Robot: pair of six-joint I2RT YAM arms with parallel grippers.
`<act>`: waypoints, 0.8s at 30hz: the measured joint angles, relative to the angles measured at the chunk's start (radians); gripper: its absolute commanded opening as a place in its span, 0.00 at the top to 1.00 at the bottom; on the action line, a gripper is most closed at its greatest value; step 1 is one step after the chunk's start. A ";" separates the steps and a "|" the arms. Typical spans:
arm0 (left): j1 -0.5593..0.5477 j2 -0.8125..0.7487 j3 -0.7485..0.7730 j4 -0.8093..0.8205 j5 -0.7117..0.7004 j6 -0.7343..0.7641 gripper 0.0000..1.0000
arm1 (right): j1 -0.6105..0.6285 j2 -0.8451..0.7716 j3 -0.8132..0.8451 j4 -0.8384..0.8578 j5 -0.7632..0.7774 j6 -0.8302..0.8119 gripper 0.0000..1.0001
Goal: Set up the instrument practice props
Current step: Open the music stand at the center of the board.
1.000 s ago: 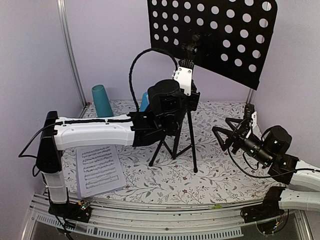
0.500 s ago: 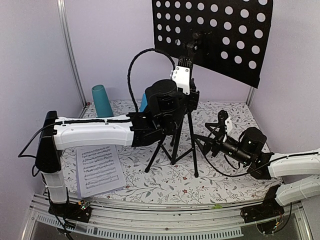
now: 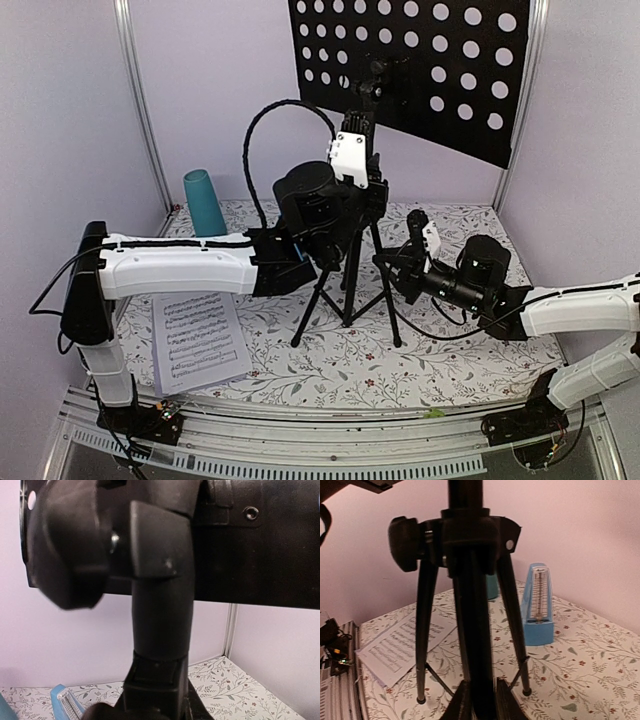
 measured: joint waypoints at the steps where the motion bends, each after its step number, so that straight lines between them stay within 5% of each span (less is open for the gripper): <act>1: 0.000 0.000 0.000 0.004 0.003 0.007 1.00 | 0.003 0.000 0.006 -0.014 0.000 -0.008 1.00; 24: 0.023 0.000 -0.002 -0.006 0.077 0.045 1.00 | 0.007 -0.036 0.040 -0.241 0.106 -0.139 1.00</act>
